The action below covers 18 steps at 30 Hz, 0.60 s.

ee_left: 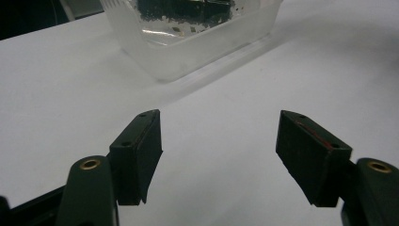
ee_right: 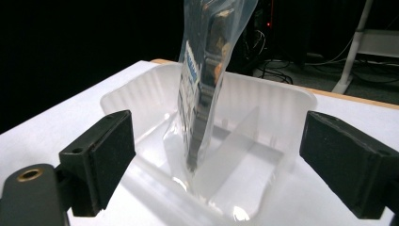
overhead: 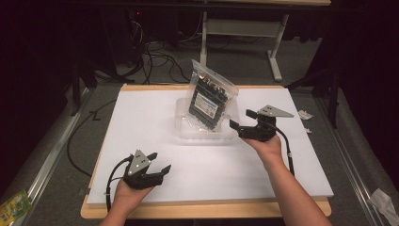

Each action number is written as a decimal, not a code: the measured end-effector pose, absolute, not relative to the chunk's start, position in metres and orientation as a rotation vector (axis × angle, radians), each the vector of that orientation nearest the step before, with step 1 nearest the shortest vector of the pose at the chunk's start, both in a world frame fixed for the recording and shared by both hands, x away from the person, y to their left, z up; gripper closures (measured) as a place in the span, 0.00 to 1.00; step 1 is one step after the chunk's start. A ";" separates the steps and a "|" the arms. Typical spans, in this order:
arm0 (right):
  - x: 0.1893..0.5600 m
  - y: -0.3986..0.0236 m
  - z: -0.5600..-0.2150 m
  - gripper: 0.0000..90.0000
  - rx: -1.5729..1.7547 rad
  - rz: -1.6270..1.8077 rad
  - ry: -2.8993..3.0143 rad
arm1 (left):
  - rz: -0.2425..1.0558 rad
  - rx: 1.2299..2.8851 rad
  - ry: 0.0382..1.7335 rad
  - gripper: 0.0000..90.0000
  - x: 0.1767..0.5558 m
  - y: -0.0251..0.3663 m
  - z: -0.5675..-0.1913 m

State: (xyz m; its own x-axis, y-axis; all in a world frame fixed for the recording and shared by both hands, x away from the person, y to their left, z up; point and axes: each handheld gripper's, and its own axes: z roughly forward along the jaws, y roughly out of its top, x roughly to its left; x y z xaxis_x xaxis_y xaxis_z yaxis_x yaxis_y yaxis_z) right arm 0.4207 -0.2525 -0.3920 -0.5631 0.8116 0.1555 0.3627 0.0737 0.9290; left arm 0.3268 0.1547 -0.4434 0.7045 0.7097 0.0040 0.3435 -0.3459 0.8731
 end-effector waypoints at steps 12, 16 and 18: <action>0.358 -0.286 -0.403 0.05 1.155 1.471 1.927 | 0.462 1.944 0.806 0.34 0.320 0.150 -0.440; 0.331 -0.300 -0.414 0.05 1.185 1.460 1.914 | 0.444 1.943 0.804 0.34 0.317 0.146 -0.437; 0.317 -0.306 -0.419 0.05 1.202 1.438 1.921 | 0.437 1.945 0.798 0.35 0.315 0.145 -0.437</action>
State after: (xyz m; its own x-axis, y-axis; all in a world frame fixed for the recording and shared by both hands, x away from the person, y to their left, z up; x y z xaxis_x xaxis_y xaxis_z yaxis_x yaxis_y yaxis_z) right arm 0.3166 -0.3060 -0.4192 -0.5164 0.8450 0.1390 0.3716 0.0749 0.9254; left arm 0.3146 0.1447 -0.4366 0.7225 0.6909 -0.0268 0.3496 -0.3316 0.8762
